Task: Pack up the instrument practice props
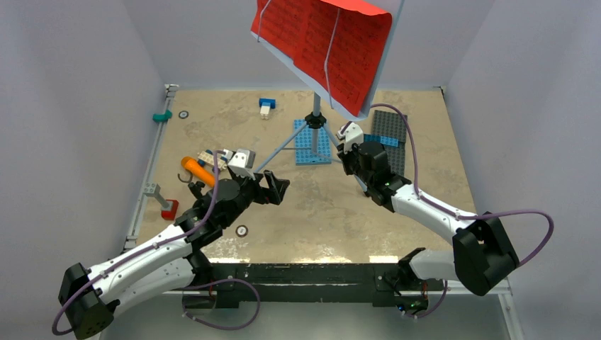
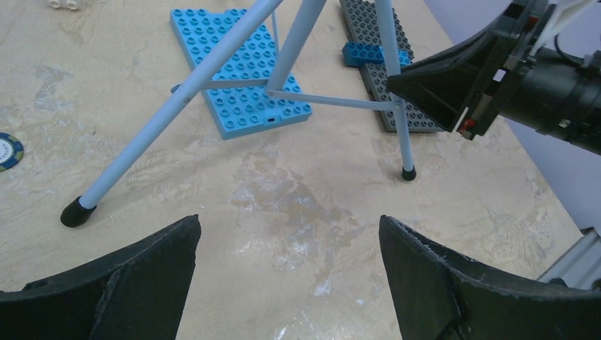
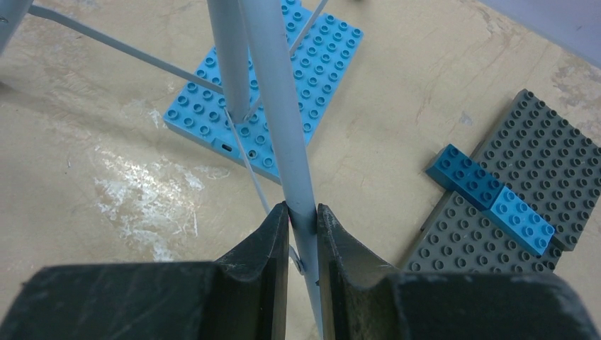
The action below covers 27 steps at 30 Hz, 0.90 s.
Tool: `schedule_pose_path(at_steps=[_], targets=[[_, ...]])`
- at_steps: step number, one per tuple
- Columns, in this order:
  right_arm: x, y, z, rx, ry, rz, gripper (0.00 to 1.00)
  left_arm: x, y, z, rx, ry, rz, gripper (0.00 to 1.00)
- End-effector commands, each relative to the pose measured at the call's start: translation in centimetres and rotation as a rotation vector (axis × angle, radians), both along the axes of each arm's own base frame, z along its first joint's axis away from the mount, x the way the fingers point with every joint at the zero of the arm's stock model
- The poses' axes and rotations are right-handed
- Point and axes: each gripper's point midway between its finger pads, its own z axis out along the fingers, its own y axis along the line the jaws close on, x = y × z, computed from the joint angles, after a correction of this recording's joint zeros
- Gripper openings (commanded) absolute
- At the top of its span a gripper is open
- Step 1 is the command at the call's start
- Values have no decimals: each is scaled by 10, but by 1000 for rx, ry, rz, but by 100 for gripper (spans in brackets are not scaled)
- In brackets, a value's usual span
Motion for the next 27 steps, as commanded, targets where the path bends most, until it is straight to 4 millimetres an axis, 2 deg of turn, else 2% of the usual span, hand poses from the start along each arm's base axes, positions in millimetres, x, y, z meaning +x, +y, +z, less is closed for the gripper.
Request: schedule_pose_path(at_steps=[1, 5, 10, 15, 20, 27], targets=[[-5, 1, 8, 54, 18, -9, 0, 25, -5, 21, -27, -90, 76, 100], [-9, 2, -2, 51, 85, -17, 0, 55, -6, 27, 66, -123, 156, 100], [-13, 4, -6, 66, 130, -18, 0, 97, 2, 18, 129, -81, 224, 99], [-14, 7, -7, 77, 153, -19, 0, 125, 1, 7, 178, -89, 190, 94], [-14, 9, -3, 82, 156, -16, 0, 135, -23, -3, 245, -109, 55, 90], [-16, 14, -7, 99, 194, -6, 0, 148, -38, -5, 331, -144, -21, 89]])
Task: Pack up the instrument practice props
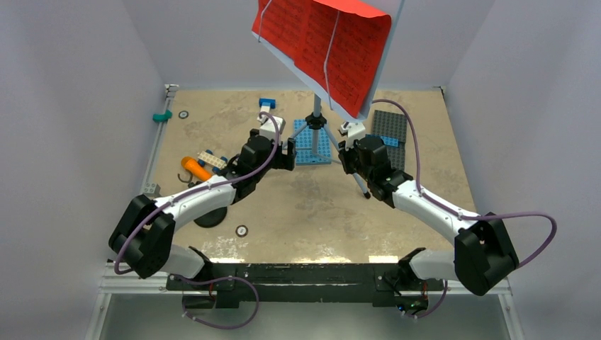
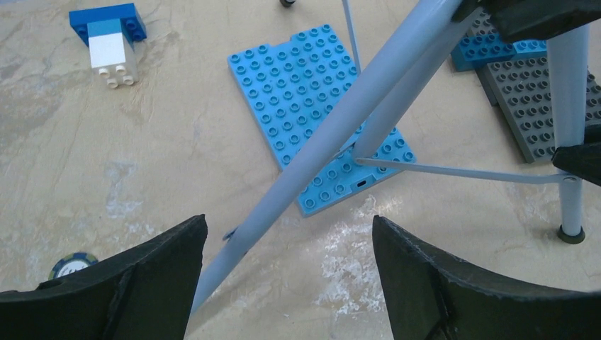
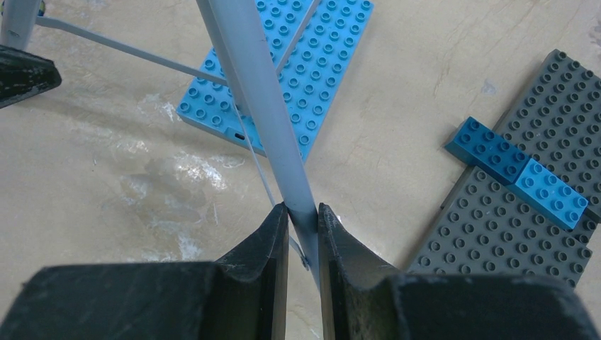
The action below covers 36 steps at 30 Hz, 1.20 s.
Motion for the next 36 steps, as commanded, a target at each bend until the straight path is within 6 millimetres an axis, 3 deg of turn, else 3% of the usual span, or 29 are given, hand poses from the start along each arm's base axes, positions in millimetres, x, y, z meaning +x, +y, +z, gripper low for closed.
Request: schedule_pose_path(at_steps=[1, 7, 16, 29, 36], targets=[[-10, 12, -7, 47, 92, 24, 0, 20, -18, 34, 27, -117, -76, 88], [-12, 15, -9, 55, 105, 32, 0, 36, -14, 23, 87, -110, -72, 83], [-12, 16, -5, 66, 101, 35, 0, 38, -12, -2, 153, -58, -91, 60], [-10, 18, -6, 72, 110, 29, 0, 29, -6, -3, 149, -45, -82, 0], [-14, 12, -14, 65, 149, -11, 0, 12, -11, 12, 137, -81, -81, 0]])
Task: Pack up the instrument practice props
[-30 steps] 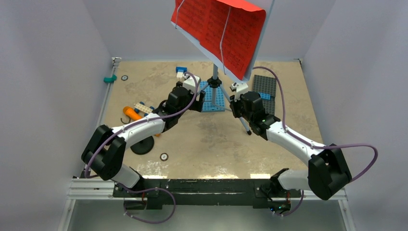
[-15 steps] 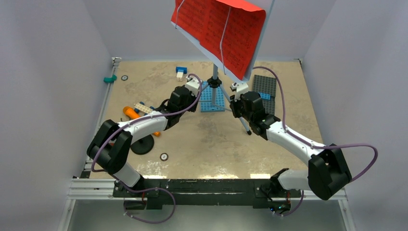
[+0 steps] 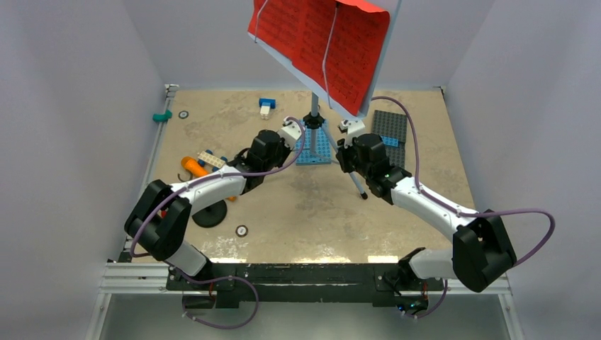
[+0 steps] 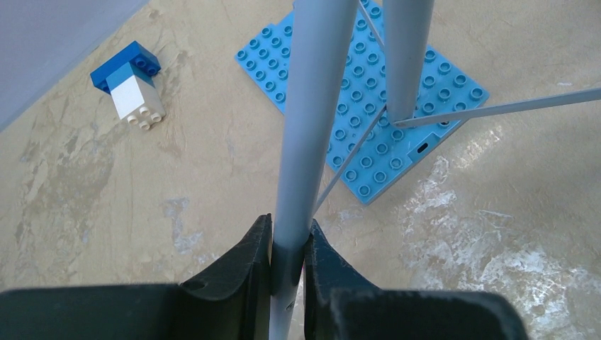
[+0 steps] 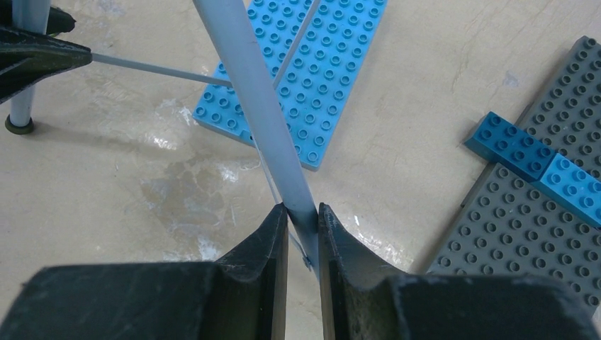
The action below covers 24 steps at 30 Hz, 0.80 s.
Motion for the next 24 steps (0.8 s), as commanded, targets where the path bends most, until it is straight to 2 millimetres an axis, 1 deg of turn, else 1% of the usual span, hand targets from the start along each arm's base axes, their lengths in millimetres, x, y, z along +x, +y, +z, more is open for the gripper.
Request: schedule_pose_path(at_steps=[1, 6, 12, 19, 24], targets=[[-15, 4, -16, 18, 113, -5, 0, -13, -11, 41, -232, -23, 96, 0], [-17, -1, -21, 7, 135, -38, 0, -36, -22, 47, -225, -20, 98, 0], [-17, -5, -27, 1, 151, -60, 0, -62, -43, 53, -258, 5, 94, 0], [-13, -8, -32, -32, 159, -58, 0, -90, -62, 48, -290, 41, 149, 0], [-10, -6, -36, -49, 168, -47, 0, -105, -72, 44, -298, 57, 169, 0]])
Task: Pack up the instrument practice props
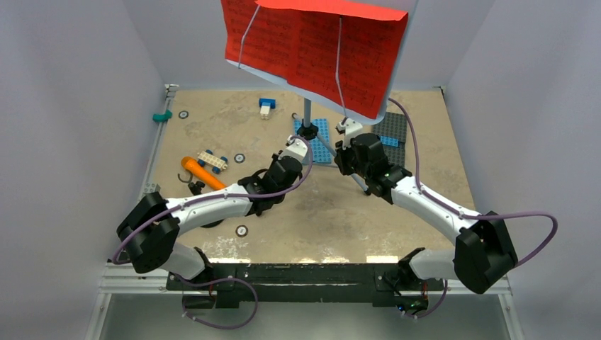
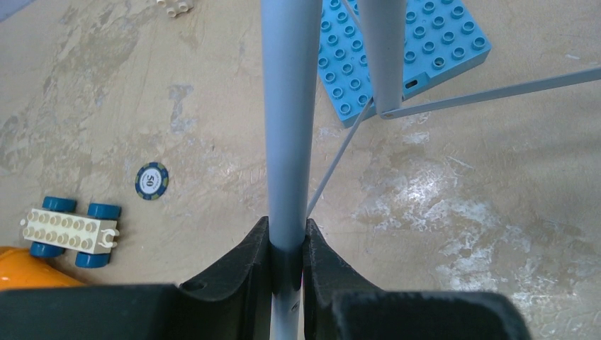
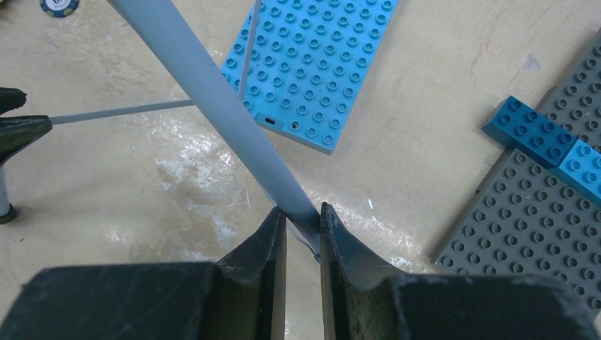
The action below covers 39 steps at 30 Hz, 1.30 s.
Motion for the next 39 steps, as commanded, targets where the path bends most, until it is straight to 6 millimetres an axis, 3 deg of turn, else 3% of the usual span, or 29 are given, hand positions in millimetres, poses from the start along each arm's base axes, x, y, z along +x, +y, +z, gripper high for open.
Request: schedule_pose_path(at_steps=[1, 12, 20, 29, 35, 39], targets=[[1, -8, -33, -45, 105, -51, 0, -28, -69, 46, -320, -12, -90, 0], [15, 4, -24, -140, 58, 92, 0, -36, -60, 39, -367, 16, 29, 0], [20, -5, -43, -225, 118, 77, 0, -34, -69, 34, -358, 30, 53, 0], [12, -14, -45, -246, 183, 38, 37, -32, -79, 30, -352, 64, 87, 0], [2, -12, -40, -200, 203, 41, 51, -33, -79, 27, -339, 72, 104, 0], [-6, -9, -25, -112, 200, 4, 63, -34, -76, 23, -324, 76, 120, 0]])
